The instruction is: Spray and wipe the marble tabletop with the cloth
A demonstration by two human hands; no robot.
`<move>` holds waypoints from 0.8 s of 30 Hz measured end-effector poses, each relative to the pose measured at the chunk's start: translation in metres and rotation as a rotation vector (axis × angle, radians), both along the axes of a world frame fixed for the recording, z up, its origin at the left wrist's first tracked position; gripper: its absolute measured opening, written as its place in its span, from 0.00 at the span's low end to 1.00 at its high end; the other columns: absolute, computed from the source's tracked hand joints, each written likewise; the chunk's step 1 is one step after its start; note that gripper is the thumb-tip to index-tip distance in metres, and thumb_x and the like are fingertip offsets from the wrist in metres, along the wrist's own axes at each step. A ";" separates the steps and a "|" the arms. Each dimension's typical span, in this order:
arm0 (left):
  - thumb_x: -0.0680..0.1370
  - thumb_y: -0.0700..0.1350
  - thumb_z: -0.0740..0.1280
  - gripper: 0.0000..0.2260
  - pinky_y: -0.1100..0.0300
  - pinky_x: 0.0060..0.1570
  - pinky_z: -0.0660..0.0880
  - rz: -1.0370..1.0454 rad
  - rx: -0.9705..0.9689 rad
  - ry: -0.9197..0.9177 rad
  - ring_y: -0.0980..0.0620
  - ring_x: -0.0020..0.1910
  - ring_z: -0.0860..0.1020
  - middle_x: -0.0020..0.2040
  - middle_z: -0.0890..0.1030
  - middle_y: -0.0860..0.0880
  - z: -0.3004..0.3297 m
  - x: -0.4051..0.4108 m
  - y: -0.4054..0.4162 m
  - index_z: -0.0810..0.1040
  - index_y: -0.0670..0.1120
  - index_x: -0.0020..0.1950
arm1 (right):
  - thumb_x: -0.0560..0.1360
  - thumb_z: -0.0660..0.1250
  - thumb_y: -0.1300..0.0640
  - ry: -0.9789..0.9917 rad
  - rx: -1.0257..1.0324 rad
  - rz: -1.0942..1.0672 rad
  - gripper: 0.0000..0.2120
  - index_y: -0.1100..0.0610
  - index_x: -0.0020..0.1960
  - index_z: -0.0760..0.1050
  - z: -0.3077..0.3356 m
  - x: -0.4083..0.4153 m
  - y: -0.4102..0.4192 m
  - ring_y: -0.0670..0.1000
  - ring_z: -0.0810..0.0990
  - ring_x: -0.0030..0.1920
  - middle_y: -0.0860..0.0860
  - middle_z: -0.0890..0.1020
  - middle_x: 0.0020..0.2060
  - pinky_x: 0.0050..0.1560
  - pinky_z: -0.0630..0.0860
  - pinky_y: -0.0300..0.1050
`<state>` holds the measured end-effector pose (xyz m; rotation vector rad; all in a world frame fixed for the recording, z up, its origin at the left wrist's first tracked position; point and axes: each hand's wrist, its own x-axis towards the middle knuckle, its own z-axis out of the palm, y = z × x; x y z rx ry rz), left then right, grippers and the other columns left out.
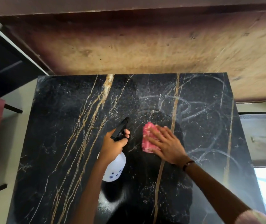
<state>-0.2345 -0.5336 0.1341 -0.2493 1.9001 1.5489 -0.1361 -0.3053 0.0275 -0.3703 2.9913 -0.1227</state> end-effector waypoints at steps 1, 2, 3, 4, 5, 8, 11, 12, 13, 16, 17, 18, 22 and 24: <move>0.73 0.27 0.59 0.14 0.65 0.21 0.59 0.003 0.005 0.002 0.58 0.17 0.62 0.36 0.76 0.44 0.000 -0.003 0.000 0.79 0.43 0.44 | 0.80 0.44 0.37 -0.006 0.000 -0.078 0.26 0.44 0.76 0.51 0.001 0.000 0.019 0.59 0.57 0.75 0.55 0.58 0.75 0.73 0.52 0.60; 0.73 0.27 0.59 0.15 0.65 0.20 0.60 0.006 0.009 0.009 0.58 0.17 0.63 0.39 0.77 0.44 -0.001 -0.006 0.000 0.79 0.44 0.43 | 0.80 0.43 0.37 -0.014 0.000 -0.169 0.26 0.44 0.76 0.50 0.002 -0.004 0.038 0.60 0.57 0.75 0.55 0.58 0.76 0.73 0.52 0.60; 0.73 0.27 0.60 0.15 0.65 0.20 0.61 0.003 0.013 0.016 0.58 0.17 0.64 0.40 0.78 0.44 0.000 -0.010 0.001 0.79 0.45 0.43 | 0.80 0.42 0.37 -0.025 0.003 -0.262 0.27 0.45 0.77 0.50 0.004 -0.013 0.053 0.60 0.58 0.75 0.56 0.57 0.76 0.74 0.52 0.60; 0.73 0.27 0.60 0.16 0.64 0.21 0.62 -0.003 0.012 0.023 0.58 0.17 0.66 0.41 0.79 0.45 0.000 -0.012 0.002 0.79 0.46 0.43 | 0.80 0.43 0.38 -0.030 0.007 -0.346 0.27 0.46 0.77 0.51 0.005 -0.025 0.063 0.60 0.58 0.75 0.56 0.57 0.76 0.74 0.53 0.60; 0.73 0.27 0.60 0.16 0.64 0.21 0.62 -0.006 0.008 0.029 0.59 0.18 0.67 0.42 0.79 0.45 0.001 -0.015 0.002 0.79 0.47 0.43 | 0.80 0.44 0.38 -0.032 0.009 -0.416 0.27 0.46 0.77 0.53 0.006 -0.042 0.067 0.61 0.59 0.75 0.56 0.58 0.76 0.74 0.55 0.60; 0.73 0.27 0.60 0.16 0.64 0.21 0.63 0.006 0.013 0.030 0.59 0.18 0.68 0.41 0.79 0.47 0.001 -0.021 0.003 0.79 0.46 0.43 | 0.80 0.47 0.39 -0.014 0.031 -0.521 0.27 0.46 0.76 0.57 0.009 -0.096 0.050 0.63 0.61 0.73 0.56 0.60 0.76 0.72 0.59 0.63; 0.73 0.27 0.60 0.15 0.65 0.20 0.63 0.014 0.016 0.021 0.59 0.18 0.66 0.38 0.79 0.48 0.001 -0.027 0.005 0.80 0.45 0.44 | 0.80 0.48 0.40 -0.001 0.043 -0.458 0.26 0.46 0.76 0.56 0.007 -0.132 0.010 0.64 0.62 0.72 0.57 0.60 0.76 0.72 0.55 0.62; 0.73 0.27 0.60 0.15 0.65 0.20 0.63 0.013 0.012 0.016 0.59 0.18 0.65 0.36 0.78 0.48 0.001 -0.028 0.006 0.80 0.44 0.44 | 0.80 0.47 0.40 0.001 0.045 -0.396 0.26 0.46 0.76 0.56 0.006 -0.136 -0.005 0.63 0.62 0.73 0.57 0.59 0.76 0.73 0.54 0.62; 0.73 0.27 0.60 0.14 0.65 0.20 0.63 0.009 0.009 0.012 0.59 0.18 0.65 0.34 0.78 0.50 0.000 -0.030 0.007 0.80 0.44 0.44 | 0.80 0.46 0.40 -0.005 0.046 -0.314 0.26 0.45 0.76 0.55 0.004 -0.134 -0.017 0.62 0.61 0.73 0.56 0.60 0.76 0.73 0.53 0.62; 0.73 0.27 0.61 0.14 0.65 0.20 0.62 -0.018 -0.004 0.023 0.58 0.18 0.64 0.25 0.76 0.55 -0.001 -0.038 0.013 0.80 0.43 0.44 | 0.80 0.46 0.39 -0.042 0.024 -0.048 0.26 0.44 0.76 0.54 0.001 -0.106 -0.019 0.59 0.60 0.74 0.54 0.61 0.75 0.74 0.54 0.61; 0.73 0.27 0.61 0.14 0.65 0.20 0.62 -0.023 -0.004 0.027 0.58 0.18 0.64 0.25 0.76 0.55 -0.001 -0.041 0.013 0.80 0.44 0.43 | 0.80 0.46 0.38 -0.046 0.024 0.015 0.26 0.44 0.76 0.55 0.001 -0.095 -0.006 0.59 0.59 0.75 0.53 0.61 0.76 0.74 0.53 0.60; 0.73 0.27 0.61 0.14 0.65 0.20 0.61 -0.023 -0.006 0.028 0.58 0.17 0.64 0.26 0.75 0.54 -0.002 -0.045 0.014 0.80 0.45 0.43 | 0.80 0.46 0.37 -0.042 0.027 0.048 0.26 0.44 0.76 0.56 0.001 -0.087 0.009 0.58 0.59 0.75 0.53 0.60 0.76 0.74 0.53 0.60; 0.73 0.28 0.61 0.15 0.67 0.20 0.62 -0.018 0.000 0.040 0.58 0.17 0.65 0.29 0.77 0.54 -0.004 -0.057 0.015 0.80 0.46 0.43 | 0.80 0.42 0.36 -0.004 0.010 -0.161 0.27 0.46 0.76 0.54 0.003 -0.086 0.075 0.59 0.59 0.74 0.55 0.58 0.76 0.74 0.53 0.59; 0.73 0.28 0.61 0.14 0.67 0.20 0.63 -0.021 0.009 0.049 0.58 0.18 0.67 0.31 0.78 0.54 -0.003 -0.062 0.016 0.80 0.46 0.44 | 0.80 0.41 0.37 -0.007 0.014 -0.305 0.28 0.47 0.76 0.56 0.005 -0.110 0.089 0.60 0.60 0.74 0.55 0.59 0.76 0.74 0.55 0.59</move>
